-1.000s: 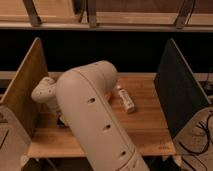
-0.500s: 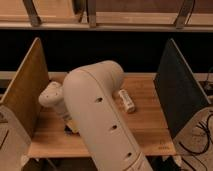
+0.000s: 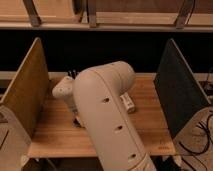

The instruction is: Wipe the white sponge on the table

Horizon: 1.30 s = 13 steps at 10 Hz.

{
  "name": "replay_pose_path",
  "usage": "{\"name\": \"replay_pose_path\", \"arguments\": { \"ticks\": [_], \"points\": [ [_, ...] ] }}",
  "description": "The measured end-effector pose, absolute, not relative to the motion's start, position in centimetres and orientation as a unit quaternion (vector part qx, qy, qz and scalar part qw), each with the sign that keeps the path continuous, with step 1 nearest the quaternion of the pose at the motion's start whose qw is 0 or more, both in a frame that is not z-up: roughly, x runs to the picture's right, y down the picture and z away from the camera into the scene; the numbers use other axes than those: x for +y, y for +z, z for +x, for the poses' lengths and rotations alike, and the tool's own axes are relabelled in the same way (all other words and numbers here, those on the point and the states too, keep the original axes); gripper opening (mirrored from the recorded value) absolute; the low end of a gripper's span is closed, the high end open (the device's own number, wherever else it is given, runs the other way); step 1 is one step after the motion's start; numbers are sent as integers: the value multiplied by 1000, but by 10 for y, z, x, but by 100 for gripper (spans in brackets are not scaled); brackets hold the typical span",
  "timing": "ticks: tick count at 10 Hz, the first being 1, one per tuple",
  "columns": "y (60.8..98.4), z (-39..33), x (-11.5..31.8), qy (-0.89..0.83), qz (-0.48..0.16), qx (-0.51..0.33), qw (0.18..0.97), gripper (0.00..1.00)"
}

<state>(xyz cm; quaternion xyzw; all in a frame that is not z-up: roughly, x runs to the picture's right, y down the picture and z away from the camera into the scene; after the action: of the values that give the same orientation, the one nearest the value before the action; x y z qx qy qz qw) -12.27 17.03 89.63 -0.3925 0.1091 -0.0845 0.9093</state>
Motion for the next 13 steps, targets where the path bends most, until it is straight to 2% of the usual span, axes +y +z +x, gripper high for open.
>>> {"name": "replay_pose_path", "arguments": {
  "ticks": [4, 7, 9, 13],
  "points": [
    [926, -125, 143, -75, -377, 98, 918, 0],
    [939, -157, 121, -97, -355, 80, 926, 0],
    [938, -191, 113, -124, -339, 59, 931, 0],
    [924, -245, 126, -161, -327, 5, 931, 0]
  ]
}}
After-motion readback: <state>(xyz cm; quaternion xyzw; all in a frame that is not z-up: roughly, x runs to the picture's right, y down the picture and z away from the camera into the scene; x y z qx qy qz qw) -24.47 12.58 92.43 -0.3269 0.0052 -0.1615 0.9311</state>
